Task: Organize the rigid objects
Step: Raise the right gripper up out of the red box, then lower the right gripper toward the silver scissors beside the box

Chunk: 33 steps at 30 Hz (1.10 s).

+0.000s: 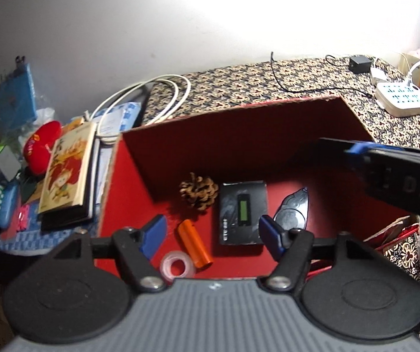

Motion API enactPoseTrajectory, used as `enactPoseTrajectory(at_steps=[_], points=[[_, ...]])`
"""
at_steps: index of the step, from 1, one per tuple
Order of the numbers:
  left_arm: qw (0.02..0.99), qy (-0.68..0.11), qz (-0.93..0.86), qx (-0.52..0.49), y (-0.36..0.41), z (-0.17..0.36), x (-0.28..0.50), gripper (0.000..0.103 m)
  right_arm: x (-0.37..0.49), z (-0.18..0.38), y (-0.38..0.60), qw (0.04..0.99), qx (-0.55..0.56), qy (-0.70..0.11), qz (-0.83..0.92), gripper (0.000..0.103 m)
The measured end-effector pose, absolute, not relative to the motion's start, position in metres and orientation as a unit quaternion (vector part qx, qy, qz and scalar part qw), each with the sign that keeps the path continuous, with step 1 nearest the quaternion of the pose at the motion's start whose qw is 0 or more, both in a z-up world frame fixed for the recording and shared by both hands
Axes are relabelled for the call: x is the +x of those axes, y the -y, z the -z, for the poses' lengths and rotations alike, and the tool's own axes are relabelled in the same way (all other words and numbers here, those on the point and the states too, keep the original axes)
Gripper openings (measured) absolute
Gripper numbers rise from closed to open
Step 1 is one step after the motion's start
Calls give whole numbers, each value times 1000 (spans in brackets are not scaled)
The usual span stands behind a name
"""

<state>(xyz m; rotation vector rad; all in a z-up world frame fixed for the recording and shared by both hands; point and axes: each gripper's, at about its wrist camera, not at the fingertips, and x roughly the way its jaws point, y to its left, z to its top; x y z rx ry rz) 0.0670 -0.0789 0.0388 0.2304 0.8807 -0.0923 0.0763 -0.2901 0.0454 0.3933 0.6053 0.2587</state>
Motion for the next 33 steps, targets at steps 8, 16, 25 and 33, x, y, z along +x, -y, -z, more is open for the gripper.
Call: enactPoseTrajectory(at_steps=[8, 16, 25, 33], points=[[901, -421, 15, 103, 59, -55, 39, 70, 41, -55, 287, 930, 200, -280, -130, 15], [897, -433, 16, 87, 45, -54, 13, 70, 15, -53, 279, 926, 187, -302, -124, 16], [887, -454, 20, 85, 40, -37, 0, 70, -1, -33, 278, 904, 221, -346, -122, 14], [868, -489, 25, 82, 37, -11, -3, 64, -7, -10, 268, 888, 223, -382, -126, 11]])
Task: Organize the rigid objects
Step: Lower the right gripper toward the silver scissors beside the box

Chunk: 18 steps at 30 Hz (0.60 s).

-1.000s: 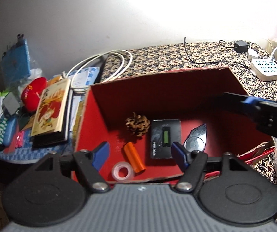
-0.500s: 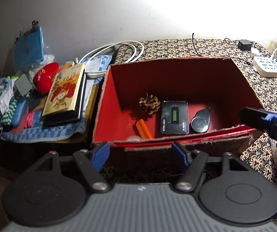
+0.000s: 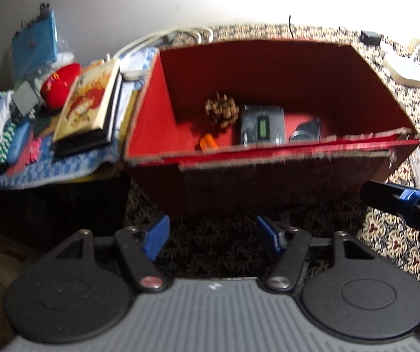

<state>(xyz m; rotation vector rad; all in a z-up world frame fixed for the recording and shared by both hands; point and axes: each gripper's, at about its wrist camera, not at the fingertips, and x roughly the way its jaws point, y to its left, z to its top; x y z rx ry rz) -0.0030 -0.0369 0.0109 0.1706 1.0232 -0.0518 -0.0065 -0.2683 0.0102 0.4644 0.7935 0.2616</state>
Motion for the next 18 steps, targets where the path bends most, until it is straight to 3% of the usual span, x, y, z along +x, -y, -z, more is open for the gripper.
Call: enactPoseTrajectory(at_steps=[18], points=[[835, -546, 34, 67, 32, 39, -4, 68, -7, 28, 262, 846, 268, -434, -155, 16]])
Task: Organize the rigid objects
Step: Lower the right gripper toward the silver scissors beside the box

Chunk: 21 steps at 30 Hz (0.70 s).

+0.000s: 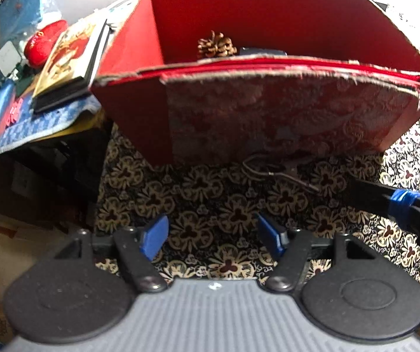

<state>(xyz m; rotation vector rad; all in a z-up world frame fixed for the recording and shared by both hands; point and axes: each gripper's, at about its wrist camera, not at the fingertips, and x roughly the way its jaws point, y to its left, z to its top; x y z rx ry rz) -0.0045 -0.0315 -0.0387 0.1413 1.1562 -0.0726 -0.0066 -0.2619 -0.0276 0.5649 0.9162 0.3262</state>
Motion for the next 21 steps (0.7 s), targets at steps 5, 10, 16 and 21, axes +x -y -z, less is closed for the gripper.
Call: enactPoseTrajectory(at_steps=[5, 10, 16, 21], points=[[840, -536, 67, 53, 28, 45, -9, 69, -8, 31, 260, 845, 263, -438, -159, 16], [846, -521, 113, 19, 18, 54, -17, 71, -5, 40, 264, 844, 262, -442, -155, 16], [852, -503, 148, -10, 14, 61, -21, 76, 8, 47, 265, 848, 253, -436, -161, 16], [847, -503, 170, -33, 14, 68, -16, 76, 25, 55, 261, 847, 265, -426, -178, 16]])
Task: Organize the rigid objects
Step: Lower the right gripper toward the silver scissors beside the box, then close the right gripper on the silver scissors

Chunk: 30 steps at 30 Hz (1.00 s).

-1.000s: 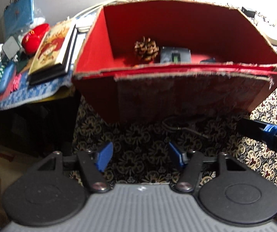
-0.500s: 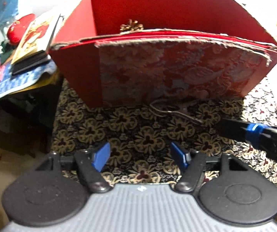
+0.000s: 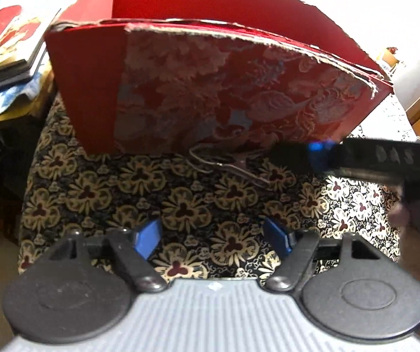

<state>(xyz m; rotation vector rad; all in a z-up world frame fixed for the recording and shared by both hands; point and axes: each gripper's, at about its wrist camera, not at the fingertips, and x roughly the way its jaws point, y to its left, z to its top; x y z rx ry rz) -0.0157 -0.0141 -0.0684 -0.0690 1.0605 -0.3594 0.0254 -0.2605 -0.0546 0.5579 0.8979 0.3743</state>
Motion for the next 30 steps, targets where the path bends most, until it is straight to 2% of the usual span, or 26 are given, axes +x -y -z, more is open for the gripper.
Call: enactPoseTrajectory(at_steps=[5, 13, 18, 25, 26, 29, 30], points=[[846, -496, 192, -36, 15, 72, -19, 76, 40, 67, 251, 840, 268, -430, -194, 16], [845, -490, 213, -35, 5, 76, -25, 76, 37, 86, 247, 761, 321, -500, -261, 17], [842, -495, 214, -35, 3, 78, -21, 76, 35, 81, 260, 749, 349, -496, -268, 17], [846, -494, 197, -29, 16, 75, -7, 75, 38, 71, 288, 786, 339, -466, -223, 17], [847, -494, 194, -26, 20, 74, -6, 72, 38, 73, 288, 789, 335, -467, -218, 17], [844, -503, 186, -21, 27, 78, 1, 51, 39, 82, 291, 782, 344, -476, -208, 17], [842, -506, 183, -22, 28, 79, 2, 47, 39, 85, 291, 776, 353, -479, -210, 17]])
